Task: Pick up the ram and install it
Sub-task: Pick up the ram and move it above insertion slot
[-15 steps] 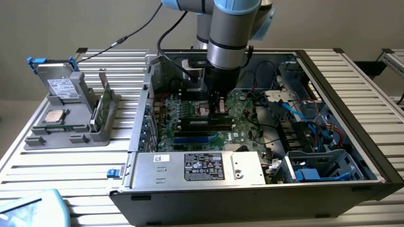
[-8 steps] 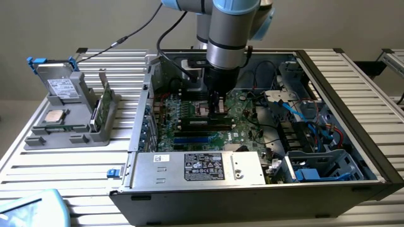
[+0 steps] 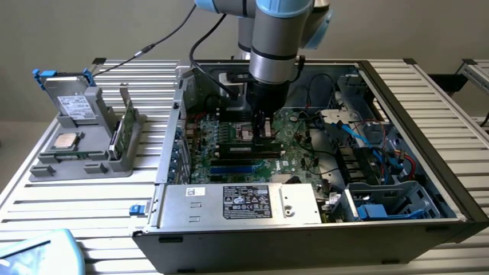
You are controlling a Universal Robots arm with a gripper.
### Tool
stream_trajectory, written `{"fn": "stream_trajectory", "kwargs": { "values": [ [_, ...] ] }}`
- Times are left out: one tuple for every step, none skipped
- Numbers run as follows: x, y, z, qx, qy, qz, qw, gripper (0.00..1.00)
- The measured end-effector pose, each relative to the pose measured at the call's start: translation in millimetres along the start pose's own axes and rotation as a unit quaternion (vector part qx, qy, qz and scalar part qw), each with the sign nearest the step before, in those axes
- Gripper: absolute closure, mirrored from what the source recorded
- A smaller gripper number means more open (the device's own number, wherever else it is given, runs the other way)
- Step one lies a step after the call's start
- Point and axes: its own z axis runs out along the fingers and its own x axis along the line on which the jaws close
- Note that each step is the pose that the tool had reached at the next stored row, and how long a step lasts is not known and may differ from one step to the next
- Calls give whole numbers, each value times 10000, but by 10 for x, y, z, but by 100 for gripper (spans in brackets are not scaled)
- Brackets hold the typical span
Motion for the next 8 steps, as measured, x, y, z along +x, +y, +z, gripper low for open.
{"fn": "stream_trajectory", "kwargs": {
  "values": [
    [0,1,0,1,1,0,10000,86],
    [0,2,1,3,2,0,10000,86],
    [-1,3,1,4,3,1,10000,86],
    [-1,4,1,4,4,2,10000,86],
    [-1,5,2,6,5,3,10000,86],
    [-2,6,2,6,6,5,10000,86],
    [-2,7,3,8,7,7,10000,86],
    [-3,7,4,8,7,14,10000,86]
  ]
}}
